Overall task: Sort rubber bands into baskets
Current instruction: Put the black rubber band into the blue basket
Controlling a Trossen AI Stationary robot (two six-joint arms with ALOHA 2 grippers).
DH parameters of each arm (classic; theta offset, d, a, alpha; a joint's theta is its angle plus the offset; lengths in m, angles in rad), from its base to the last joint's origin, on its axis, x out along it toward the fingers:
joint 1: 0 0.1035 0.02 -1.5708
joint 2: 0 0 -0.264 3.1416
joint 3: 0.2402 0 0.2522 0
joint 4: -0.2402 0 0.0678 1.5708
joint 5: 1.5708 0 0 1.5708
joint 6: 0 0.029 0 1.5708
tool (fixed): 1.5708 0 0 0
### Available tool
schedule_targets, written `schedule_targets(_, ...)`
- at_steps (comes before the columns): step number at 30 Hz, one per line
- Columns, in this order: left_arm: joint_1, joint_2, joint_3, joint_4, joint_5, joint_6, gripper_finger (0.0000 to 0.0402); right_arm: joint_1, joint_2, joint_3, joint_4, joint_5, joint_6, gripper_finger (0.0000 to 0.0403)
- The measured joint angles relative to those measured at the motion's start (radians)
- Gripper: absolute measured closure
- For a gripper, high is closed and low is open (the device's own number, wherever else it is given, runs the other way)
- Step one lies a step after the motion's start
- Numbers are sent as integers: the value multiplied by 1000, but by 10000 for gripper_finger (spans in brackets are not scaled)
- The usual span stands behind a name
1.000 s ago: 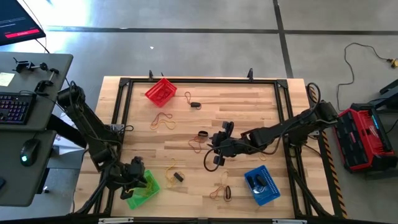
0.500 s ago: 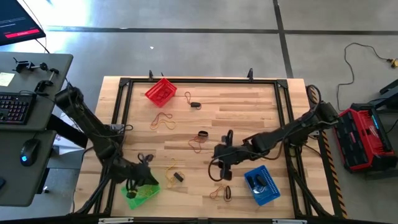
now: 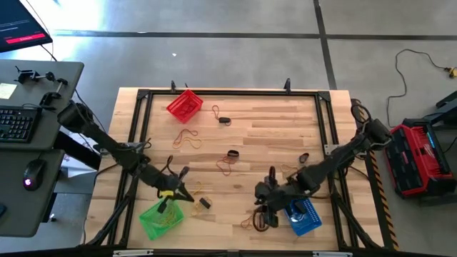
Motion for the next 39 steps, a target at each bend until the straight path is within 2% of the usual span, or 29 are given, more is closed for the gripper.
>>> schedule_targets(4,26,0,0,5,1,22,401,18,15,0,-31,-6,129,286)
schedule_targets(14,35,0,0,4,2,26,401,2,104,-1,-12,-187,308,286)
schedule_targets(27,35,0,0,15,-2,76,401,-64,175,-1,70,-264,271,286)
schedule_targets(39,34,0,0,37,-4,40,401,-53,215,-1,36,-262,260,286)
